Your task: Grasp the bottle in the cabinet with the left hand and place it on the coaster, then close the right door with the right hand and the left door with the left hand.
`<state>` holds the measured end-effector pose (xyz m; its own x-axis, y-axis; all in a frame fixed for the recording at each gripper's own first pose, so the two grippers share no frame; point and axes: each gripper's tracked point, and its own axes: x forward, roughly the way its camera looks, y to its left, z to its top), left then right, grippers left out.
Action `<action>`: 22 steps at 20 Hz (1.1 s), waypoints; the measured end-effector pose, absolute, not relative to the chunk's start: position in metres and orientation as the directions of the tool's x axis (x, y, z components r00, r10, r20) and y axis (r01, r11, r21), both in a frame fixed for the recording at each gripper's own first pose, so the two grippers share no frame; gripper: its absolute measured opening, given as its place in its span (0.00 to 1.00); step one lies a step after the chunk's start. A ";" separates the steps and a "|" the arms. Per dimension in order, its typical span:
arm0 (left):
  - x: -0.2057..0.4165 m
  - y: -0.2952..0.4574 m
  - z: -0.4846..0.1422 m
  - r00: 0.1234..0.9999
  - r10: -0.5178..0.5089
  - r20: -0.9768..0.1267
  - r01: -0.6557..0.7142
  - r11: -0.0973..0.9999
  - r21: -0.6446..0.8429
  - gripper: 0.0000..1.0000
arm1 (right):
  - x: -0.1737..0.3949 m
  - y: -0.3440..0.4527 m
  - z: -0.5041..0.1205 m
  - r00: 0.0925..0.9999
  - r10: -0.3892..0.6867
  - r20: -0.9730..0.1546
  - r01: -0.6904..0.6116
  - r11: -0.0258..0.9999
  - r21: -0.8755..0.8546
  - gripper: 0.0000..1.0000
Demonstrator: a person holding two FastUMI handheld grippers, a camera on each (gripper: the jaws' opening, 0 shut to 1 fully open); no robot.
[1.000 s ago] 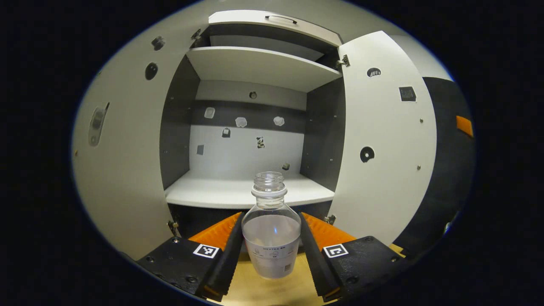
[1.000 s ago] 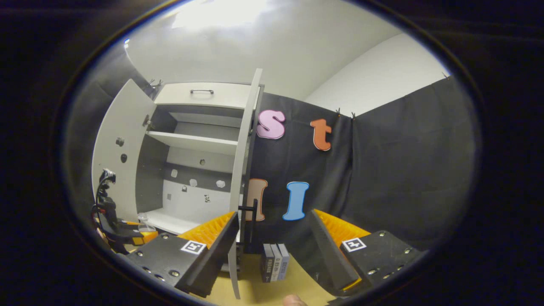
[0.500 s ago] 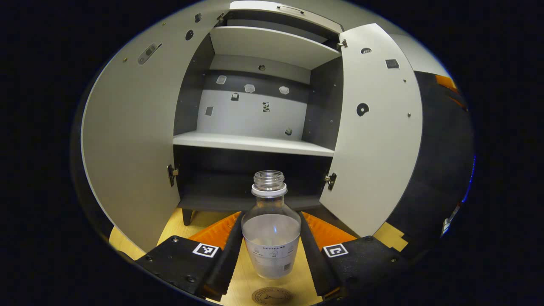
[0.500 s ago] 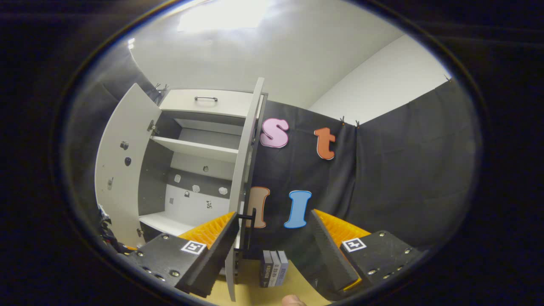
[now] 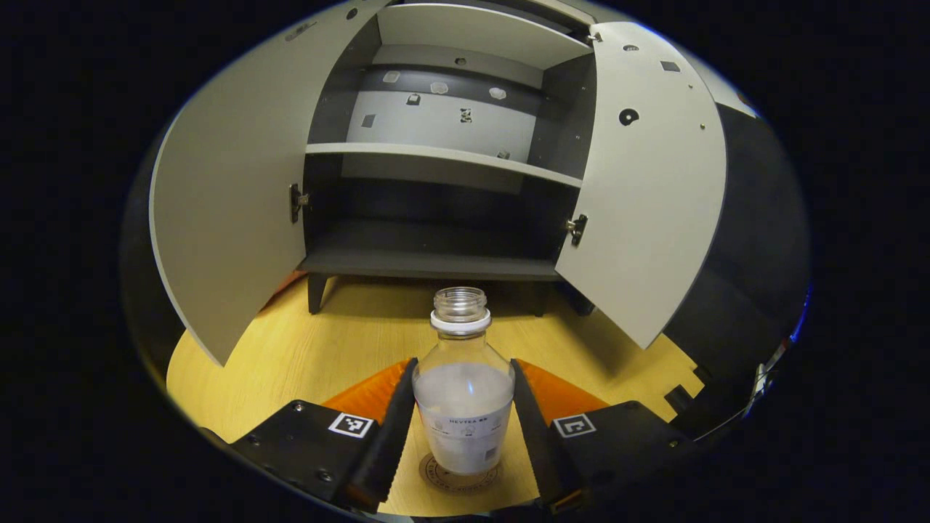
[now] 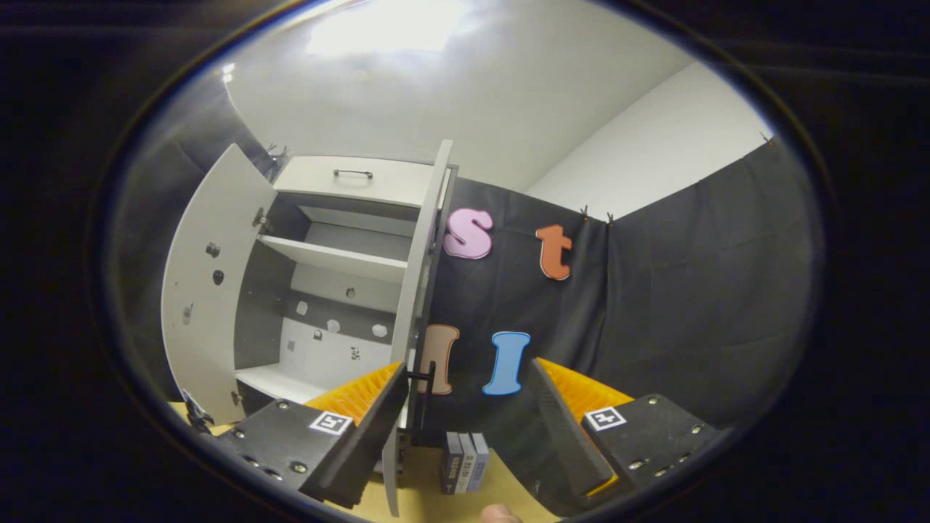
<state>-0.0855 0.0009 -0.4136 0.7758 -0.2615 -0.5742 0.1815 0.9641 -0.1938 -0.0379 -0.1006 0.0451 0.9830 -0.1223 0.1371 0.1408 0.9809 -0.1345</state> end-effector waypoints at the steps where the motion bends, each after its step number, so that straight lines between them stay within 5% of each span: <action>1: -0.088 0.002 -0.418 0.771 -0.256 -0.583 0.177 0.966 -0.189 0.75 | -0.038 -0.101 0.045 0.983 -0.124 0.137 0.143 0.980 -0.137 1.00; 22: -0.121 -0.010 -0.428 0.740 -0.218 -0.637 0.212 0.973 -0.087 0.79 | -0.027 -0.097 0.033 0.987 -0.114 0.116 0.129 0.982 -0.135 1.00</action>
